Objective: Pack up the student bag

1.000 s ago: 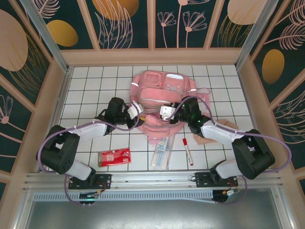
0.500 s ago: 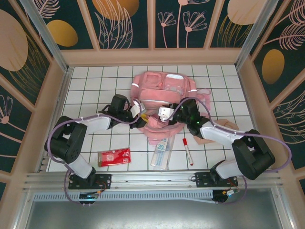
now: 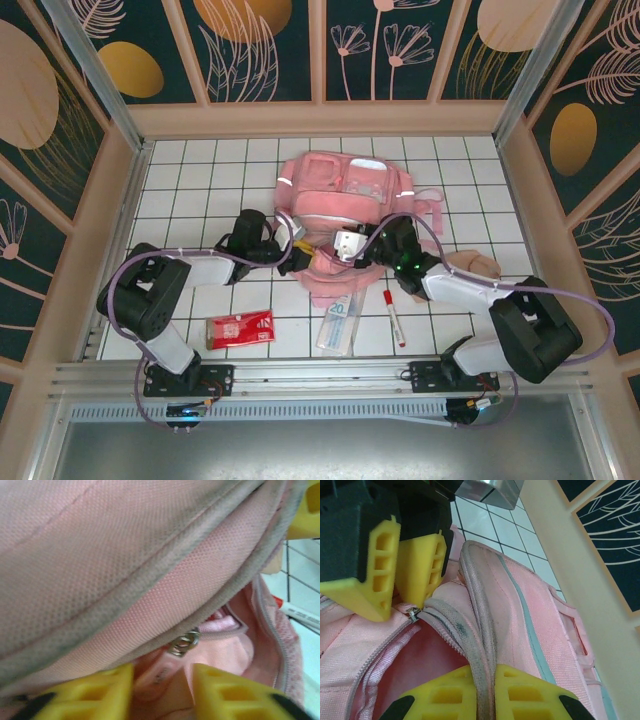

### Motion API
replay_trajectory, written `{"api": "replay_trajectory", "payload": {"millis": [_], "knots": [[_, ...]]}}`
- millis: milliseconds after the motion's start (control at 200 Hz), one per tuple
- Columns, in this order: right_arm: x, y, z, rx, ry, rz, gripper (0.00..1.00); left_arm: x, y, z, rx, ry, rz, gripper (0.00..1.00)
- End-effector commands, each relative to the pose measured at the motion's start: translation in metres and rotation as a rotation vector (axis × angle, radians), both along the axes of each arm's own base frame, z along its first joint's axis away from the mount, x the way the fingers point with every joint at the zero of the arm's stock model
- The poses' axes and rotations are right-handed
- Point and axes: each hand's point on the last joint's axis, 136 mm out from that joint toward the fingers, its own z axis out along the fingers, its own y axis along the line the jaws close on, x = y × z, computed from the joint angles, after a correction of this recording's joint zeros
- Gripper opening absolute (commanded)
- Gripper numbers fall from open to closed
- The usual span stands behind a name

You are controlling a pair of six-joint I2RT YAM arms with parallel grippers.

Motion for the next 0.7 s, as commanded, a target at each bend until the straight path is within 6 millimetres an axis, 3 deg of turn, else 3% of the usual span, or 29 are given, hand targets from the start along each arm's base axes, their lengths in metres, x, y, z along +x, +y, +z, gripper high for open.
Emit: {"api": "replay_trajectory", "payload": {"millis": [0, 90, 285, 400, 515, 696], "knots": [[-0.03, 0.028, 0.03, 0.107, -0.046, 0.152, 0.0, 0.012, -0.013, 0.032, -0.06, -0.203, -0.022, 0.18], [-0.03, 0.029, 0.029, 0.096, -0.047, 0.149, 0.0, 0.01, -0.013, 0.029, -0.041, -0.22, -0.039, 0.0], [-0.023, 0.014, 0.004, -0.053, -0.021, 0.108, 0.0, -0.008, -0.004, 0.024, 0.057, -0.228, -0.119, 0.0], [-0.022, -0.002, -0.023, -0.17, 0.028, 0.07, 0.0, 0.001, 0.019, 0.028, 0.114, -0.242, -0.005, 0.0], [-0.029, -0.016, -0.047, -0.258, 0.058, 0.054, 0.18, 0.014, 0.037, 0.047, 0.065, -0.239, 0.112, 0.0], [-0.025, -0.013, -0.032, -0.171, 0.063, 0.027, 0.19, 0.012, 0.039, 0.049, 0.108, -0.224, 0.093, 0.0]]}}
